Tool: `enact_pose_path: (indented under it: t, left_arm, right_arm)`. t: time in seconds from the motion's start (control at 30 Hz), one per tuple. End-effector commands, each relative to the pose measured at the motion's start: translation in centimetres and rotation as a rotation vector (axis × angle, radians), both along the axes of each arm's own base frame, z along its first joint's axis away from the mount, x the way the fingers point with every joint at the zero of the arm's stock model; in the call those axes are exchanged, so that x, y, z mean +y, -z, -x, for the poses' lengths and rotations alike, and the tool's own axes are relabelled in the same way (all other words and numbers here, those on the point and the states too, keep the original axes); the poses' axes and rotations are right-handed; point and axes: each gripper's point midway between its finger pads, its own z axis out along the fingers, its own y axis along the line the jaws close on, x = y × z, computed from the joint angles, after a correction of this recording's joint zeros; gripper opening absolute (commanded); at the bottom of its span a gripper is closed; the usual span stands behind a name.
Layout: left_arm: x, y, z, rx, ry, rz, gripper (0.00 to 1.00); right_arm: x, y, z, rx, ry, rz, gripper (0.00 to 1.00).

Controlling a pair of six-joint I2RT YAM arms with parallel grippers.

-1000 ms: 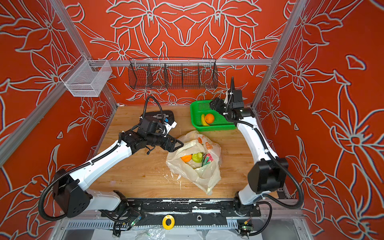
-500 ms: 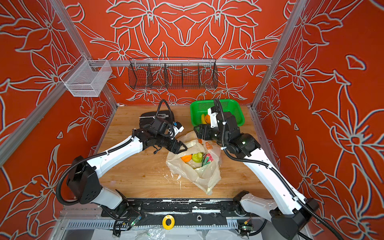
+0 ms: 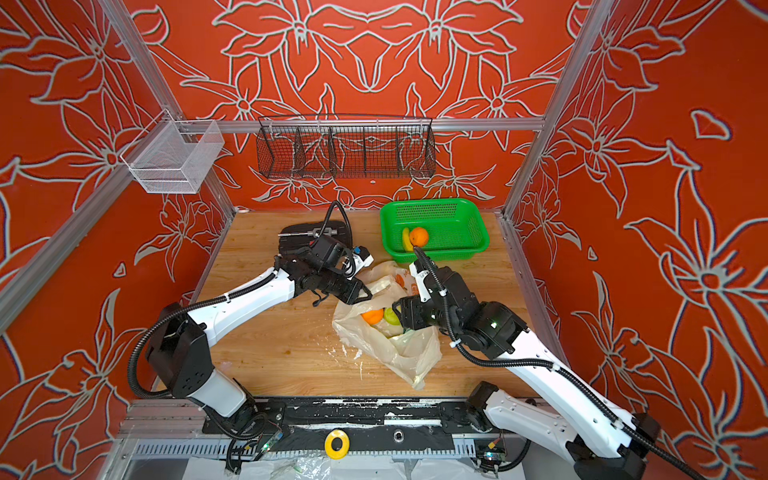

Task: Untie the knot of the plastic bag and take out the fruit
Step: 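Reach the right gripper into the bag toward the next fruit while left holds bag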

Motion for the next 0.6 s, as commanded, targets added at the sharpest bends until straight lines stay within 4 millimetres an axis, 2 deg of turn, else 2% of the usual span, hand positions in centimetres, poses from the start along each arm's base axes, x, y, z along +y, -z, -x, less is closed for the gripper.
enact_pose_path:
  t: [0.0,0.13,0.23,0.43,0.57]
  left_arm:
    - [-0.1,-0.8,-0.2,-0.014,-0.005,0.003,0.13]
    - [0.4,-1.4,-0.5,-0.043,-0.039,-0.007,0.01]
    - [1.0,-1.9,-0.8,-0.084,-0.067,-0.018,0.00]
    - [1.9,-3.0,-0.9,-0.151,-0.104,-0.014,0.00]
    - [2.0,-3.4,-0.9,-0.163,-0.108,-0.009,0.00]
  right_arm:
    - [0.9,3.1,0.7,0.048,-0.024,0.088,0.67]
    - [3.6,5.7,1.1,0.068,-0.034,0.094,0.64]
    - [5.8,8.0,1.7,0.076,-0.055,0.087,0.63]
    - [7.8,14.0,3.8,0.140,-0.107,0.147,0.60]
    - [9.0,16.0,5.6,0.194,-0.165,0.148,0.60]
